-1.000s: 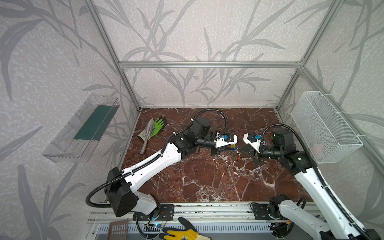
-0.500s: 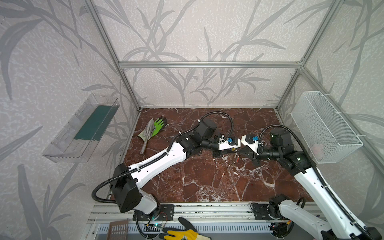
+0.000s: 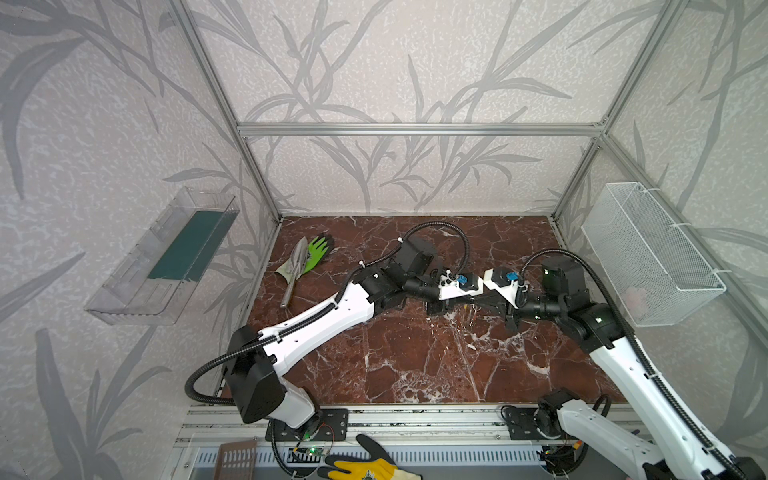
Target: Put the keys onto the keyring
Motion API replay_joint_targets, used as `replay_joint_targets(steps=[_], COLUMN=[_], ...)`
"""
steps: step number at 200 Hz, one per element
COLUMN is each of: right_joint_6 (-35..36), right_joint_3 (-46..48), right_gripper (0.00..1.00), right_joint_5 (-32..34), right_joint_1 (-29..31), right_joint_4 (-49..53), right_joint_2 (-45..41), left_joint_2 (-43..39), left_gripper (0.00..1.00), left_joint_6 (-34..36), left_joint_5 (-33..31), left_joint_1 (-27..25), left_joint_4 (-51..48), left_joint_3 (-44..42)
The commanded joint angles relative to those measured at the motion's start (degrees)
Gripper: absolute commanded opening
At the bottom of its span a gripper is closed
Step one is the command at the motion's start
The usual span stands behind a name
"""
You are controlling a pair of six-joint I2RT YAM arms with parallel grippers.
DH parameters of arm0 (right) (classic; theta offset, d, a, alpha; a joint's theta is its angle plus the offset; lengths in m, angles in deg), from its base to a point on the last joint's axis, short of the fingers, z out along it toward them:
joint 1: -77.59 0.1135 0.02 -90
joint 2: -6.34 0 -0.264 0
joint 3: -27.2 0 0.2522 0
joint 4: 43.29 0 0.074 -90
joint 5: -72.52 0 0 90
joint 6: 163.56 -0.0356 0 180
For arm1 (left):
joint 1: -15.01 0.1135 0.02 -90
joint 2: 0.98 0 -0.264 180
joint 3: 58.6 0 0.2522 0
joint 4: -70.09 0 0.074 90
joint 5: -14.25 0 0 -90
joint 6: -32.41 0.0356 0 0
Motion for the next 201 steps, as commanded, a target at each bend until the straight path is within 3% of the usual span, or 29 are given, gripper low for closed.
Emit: replay_joint_targets(steps=[1, 39, 77, 100, 116, 148, 201], right_joint_6=[-0.74, 0.13, 1.02, 0.97, 0.10, -5.18, -9.22], right_joint_3=[0.04, 1.22, 1.69, 2.76, 4.57, 9.16, 12.52], right_gripper=[0.00, 0.00, 0.00, 0.25, 0.31, 0.36, 0.37], right_joint_5=[-1.80, -3.49, -2.88, 1.96, 4.53, 5.01, 6.47], right_joint_1=[0.42, 0.55, 0.86, 0.86, 0.39, -1.70, -2.02], right_joint_4=[-2.88, -3.92, -4.31, -5.16, -7.01, -13.45, -18.19], right_joint_2=[-1.39, -1.65, -1.36, -2.67, -4.57, -8.72, -10.99], left_joint_2=[1.41, 1.58, 1.59, 1.12, 0.09, -2.02, -4.09], left_gripper=[0.12, 0.00, 0.00, 0.00, 0.00, 0.00, 0.00], left_joint_6=[1.68, 1.55, 0.28, -1.21, -3.98, -10.05, -14.19], left_joint_5=[0.83, 2.20, 3.42, 3.28, 3.71, 5.28, 4.53], left_joint_1=[-0.18, -0.14, -0.12, 0.12, 0.89, 2.62, 3.13], left_joint_4=[-2.22, -2.28, -0.89, 0.79, 4.60, 13.11, 20.62], left_joint_3=[1.99, 2.39, 2.36, 1.64, 0.09, -3.59, -6.39])
